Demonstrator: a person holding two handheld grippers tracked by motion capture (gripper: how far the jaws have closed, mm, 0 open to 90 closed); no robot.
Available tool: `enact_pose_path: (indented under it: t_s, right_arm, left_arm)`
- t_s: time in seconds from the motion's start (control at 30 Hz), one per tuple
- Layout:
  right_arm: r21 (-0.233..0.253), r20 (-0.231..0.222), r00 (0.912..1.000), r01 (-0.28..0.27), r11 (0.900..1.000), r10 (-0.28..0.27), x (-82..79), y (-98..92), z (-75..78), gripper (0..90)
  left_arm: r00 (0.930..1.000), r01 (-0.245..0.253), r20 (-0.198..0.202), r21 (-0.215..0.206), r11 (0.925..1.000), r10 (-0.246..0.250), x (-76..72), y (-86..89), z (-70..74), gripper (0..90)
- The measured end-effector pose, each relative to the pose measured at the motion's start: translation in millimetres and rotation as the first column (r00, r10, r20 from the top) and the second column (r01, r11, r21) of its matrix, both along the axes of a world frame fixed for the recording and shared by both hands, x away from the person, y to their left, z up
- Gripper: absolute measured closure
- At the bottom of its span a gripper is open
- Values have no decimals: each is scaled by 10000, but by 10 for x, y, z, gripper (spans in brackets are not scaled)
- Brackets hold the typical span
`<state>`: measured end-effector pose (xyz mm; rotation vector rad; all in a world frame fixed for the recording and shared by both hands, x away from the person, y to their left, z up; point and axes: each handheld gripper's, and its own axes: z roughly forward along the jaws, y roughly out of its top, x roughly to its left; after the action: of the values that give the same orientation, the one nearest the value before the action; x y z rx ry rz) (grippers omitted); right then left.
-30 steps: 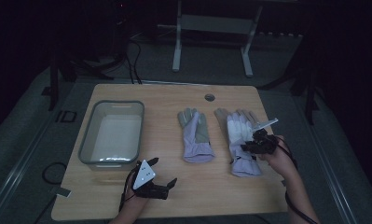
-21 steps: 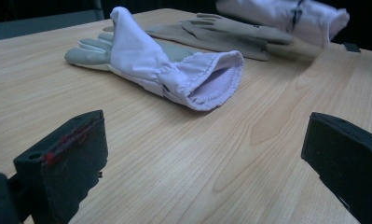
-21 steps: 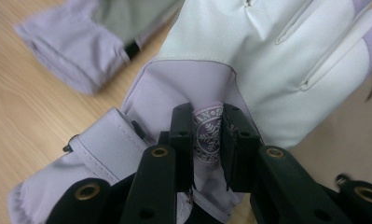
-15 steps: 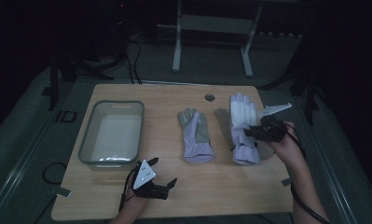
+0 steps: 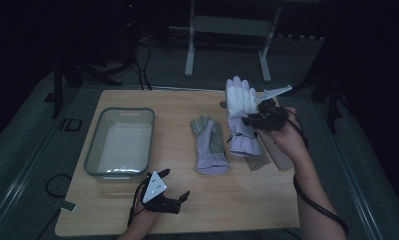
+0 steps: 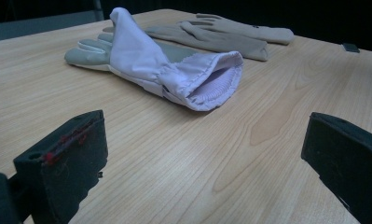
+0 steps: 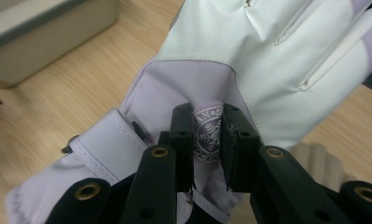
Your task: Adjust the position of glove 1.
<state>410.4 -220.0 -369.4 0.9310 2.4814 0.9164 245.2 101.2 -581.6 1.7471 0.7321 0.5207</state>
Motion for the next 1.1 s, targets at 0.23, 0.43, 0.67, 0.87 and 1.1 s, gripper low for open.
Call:
enact_pose_path:
  t_s: [0.23, 0.43, 0.67, 0.87, 1.1]
  right_arm:
    - [-247, -553, 9973, -503, 9984, 489, 111, 404, -250, 765]
    - [-853, -1114, 9923, -639, 9943, 542, 179, 680, -493, 765]
    - [-1277, -1360, 9906, -342, 9912, 166, 255, 859, -726, 764]
    - [-1490, -1645, 9864, -273, 9885, 24, 295, 920, -877, 761]
    - [-1856, -1992, 9798, -211, 9824, -165, 343, 954, -1152, 756]
  left_arm:
    - [10000, 22, 10, 2, 10000, -22, -2, -1, 0, 5]
    - [10000, 28, 19, 5, 10000, -28, -3, -2, 0, 6]
    - [10000, 49, 34, 26, 10000, -49, -3, -3, 0, 5]
    - [10000, 64, 41, 59, 10000, -64, -3, -1, 0, 6]
    - [10000, 50, 2, -6, 10000, -50, 0, -1, 0, 6]
